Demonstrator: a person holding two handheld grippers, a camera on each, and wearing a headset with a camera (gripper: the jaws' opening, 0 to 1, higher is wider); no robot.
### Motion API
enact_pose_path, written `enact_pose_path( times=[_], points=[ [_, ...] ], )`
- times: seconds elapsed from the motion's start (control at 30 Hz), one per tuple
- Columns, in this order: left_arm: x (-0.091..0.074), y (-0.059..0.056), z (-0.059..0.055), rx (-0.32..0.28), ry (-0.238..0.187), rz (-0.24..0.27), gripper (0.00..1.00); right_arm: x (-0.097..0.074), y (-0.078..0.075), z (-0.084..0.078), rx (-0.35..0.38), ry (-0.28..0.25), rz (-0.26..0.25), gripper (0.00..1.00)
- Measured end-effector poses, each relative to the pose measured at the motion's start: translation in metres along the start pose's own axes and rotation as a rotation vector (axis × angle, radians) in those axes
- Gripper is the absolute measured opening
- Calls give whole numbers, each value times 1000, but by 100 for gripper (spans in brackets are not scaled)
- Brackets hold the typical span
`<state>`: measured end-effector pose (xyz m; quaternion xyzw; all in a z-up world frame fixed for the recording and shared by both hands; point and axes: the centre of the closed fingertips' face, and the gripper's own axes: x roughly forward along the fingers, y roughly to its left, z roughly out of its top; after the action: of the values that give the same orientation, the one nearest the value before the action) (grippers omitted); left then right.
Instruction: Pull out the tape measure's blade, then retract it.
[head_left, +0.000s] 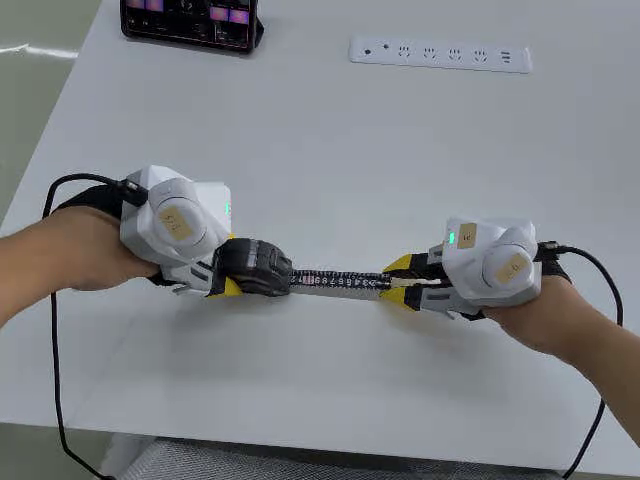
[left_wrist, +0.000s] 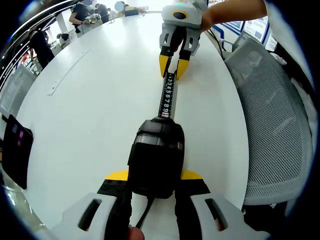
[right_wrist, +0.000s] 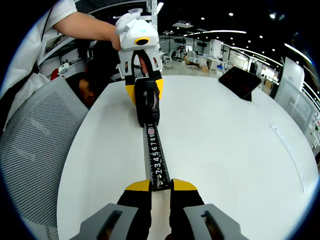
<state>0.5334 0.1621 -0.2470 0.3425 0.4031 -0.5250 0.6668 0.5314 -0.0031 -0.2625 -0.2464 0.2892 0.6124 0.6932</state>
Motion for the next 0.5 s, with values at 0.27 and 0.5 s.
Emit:
enact_pose_path(
  times=[0.27,0.5],
  points=[
    [0,0,0,2,2,-8,28,-6,-2,-6,4,10,-8,9],
    [0,0,0,-1,-1,-9,28,-12,-3,-11,9,16,-13,9]
  ],
)
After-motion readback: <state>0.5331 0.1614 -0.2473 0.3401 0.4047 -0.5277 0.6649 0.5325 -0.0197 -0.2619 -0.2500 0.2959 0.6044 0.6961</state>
